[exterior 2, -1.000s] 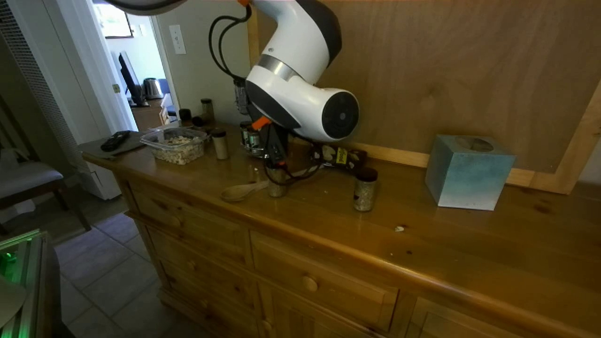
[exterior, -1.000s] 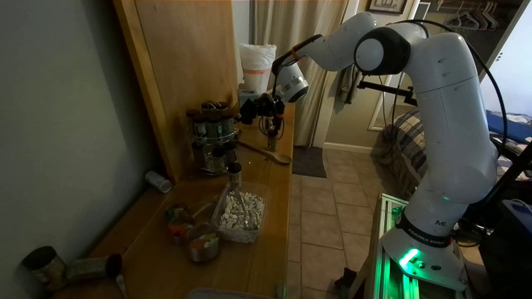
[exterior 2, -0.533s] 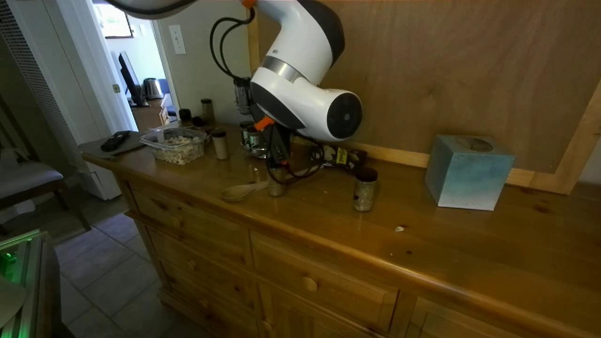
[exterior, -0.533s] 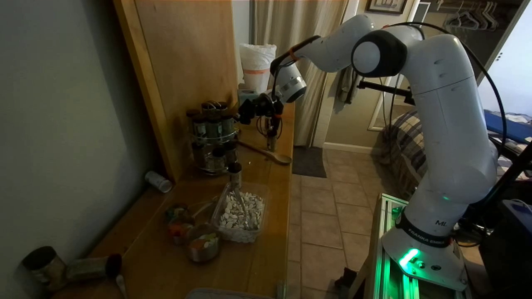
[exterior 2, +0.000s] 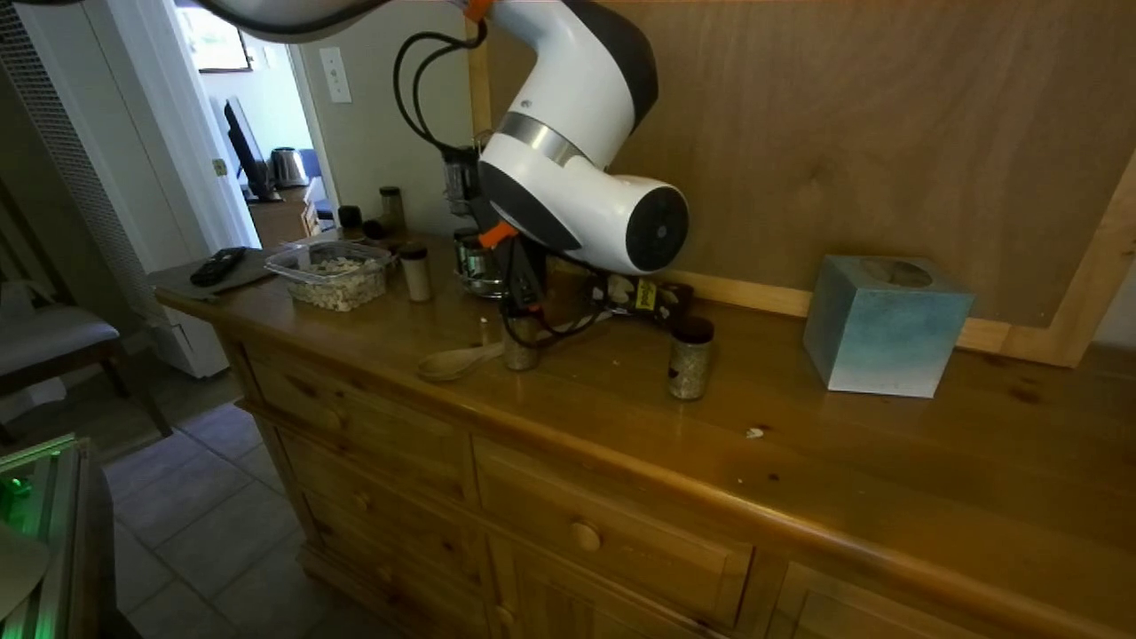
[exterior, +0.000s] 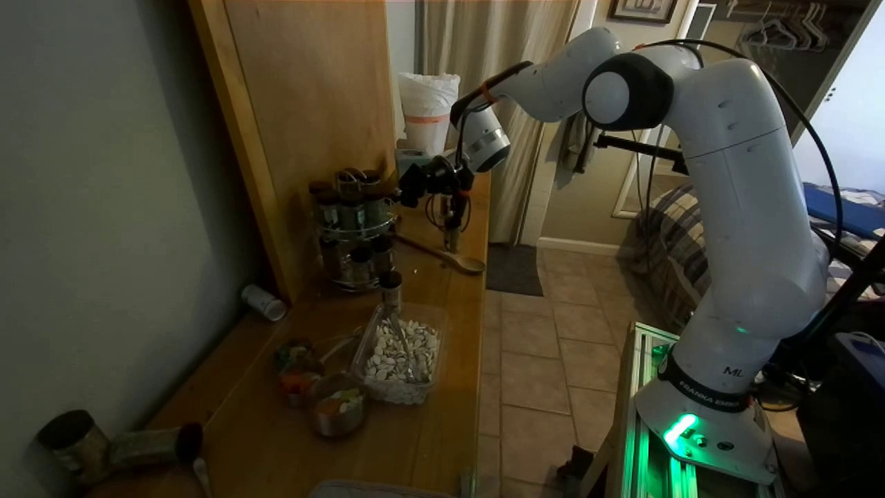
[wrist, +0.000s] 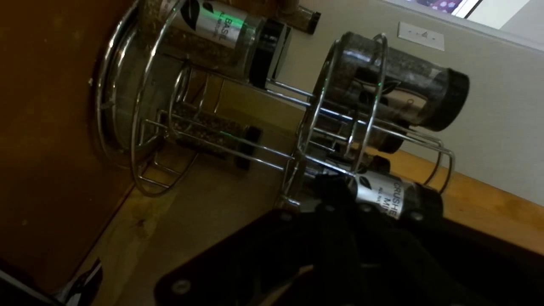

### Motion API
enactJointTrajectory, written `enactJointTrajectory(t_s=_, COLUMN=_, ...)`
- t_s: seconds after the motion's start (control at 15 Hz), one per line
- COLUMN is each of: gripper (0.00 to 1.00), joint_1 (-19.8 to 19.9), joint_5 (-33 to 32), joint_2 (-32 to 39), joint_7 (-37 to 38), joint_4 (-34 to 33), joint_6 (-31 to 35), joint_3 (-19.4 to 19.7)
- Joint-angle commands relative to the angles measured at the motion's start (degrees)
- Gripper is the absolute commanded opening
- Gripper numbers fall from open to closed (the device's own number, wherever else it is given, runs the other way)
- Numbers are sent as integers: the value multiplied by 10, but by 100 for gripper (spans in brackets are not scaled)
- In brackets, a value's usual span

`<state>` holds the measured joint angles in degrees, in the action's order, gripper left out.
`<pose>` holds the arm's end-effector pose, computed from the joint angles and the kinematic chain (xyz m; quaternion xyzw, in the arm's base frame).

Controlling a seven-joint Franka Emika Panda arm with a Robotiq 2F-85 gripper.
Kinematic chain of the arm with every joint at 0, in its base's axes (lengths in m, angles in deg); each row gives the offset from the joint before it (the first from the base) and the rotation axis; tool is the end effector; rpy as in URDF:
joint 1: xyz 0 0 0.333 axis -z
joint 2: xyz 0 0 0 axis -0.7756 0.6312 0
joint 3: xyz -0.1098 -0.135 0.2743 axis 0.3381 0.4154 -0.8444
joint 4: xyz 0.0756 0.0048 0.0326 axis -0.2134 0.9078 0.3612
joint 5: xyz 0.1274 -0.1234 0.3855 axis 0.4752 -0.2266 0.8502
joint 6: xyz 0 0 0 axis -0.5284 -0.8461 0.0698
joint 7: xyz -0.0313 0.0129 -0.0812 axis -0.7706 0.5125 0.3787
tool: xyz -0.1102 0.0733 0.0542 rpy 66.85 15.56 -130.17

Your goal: Turn the seasoning rack to the left

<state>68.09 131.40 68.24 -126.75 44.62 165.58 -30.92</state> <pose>0.6639 -0.1738 0.2672 -0.7696 -0.0022 -0.1814 0.6122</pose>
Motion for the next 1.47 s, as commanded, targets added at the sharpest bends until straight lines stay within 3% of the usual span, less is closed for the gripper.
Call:
enactJointTrajectory(t_s=0.0, gripper=1, joint_1=15, joint_5=-14, joint_2=14, joint_7=21, joint_4=-20, joint_6=-38, joint_3=-10)
enactJointTrajectory(t_s=0.93, gripper=1, joint_1=18, joint_5=-24, joint_2=27, joint_7=127, joint_4=-11, joint_6=-165, joint_3=-10)
enactJointTrajectory(t_s=1.4, gripper=1, joint_1=10, joint_5=-27, joint_2=13, joint_7=120, joint_4=-6, joint_6=-139, joint_3=4)
